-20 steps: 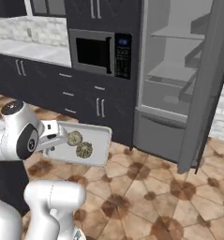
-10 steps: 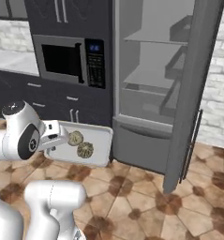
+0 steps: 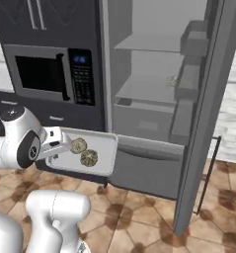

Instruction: Place two dumplings into each of the tupperware containers and then place the containers in the fridge.

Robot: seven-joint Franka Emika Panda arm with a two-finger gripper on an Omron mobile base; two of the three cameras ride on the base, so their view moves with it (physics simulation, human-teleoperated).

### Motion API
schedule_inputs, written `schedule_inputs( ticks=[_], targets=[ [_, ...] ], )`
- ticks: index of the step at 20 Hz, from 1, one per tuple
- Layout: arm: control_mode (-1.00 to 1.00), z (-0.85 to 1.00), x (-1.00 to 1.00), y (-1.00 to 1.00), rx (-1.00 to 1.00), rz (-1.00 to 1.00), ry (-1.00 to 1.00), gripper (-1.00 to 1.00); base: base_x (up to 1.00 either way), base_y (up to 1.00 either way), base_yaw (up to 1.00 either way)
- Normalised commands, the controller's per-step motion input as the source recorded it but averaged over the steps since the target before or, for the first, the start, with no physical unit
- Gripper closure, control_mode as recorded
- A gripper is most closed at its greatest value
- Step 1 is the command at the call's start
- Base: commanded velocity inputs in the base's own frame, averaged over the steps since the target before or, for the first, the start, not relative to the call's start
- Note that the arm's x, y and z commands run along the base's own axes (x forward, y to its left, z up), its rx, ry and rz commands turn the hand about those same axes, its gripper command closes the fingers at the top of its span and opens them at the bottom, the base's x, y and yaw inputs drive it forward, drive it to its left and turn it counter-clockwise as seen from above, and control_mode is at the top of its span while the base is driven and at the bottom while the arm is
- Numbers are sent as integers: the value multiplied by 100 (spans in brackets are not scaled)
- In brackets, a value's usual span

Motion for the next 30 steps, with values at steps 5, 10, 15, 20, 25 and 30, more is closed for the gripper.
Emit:
schedule_inputs(
  ticks=[5,10,15,20,25,30],
  targets=[
    [100,0,0,0,0,0,0,100,77,0,-30],
    [100,0,0,0,0,0,0,100,85,10,-24],
    [100,0,0,0,0,0,0,100,75,15,-20],
    [100,0,0,0,0,0,0,100,66,25,-20],
    [100,0,0,0,0,0,0,100,58,26,-21],
    [100,0,0,0,0,0,0,100,42,27,-20]
  ],
)
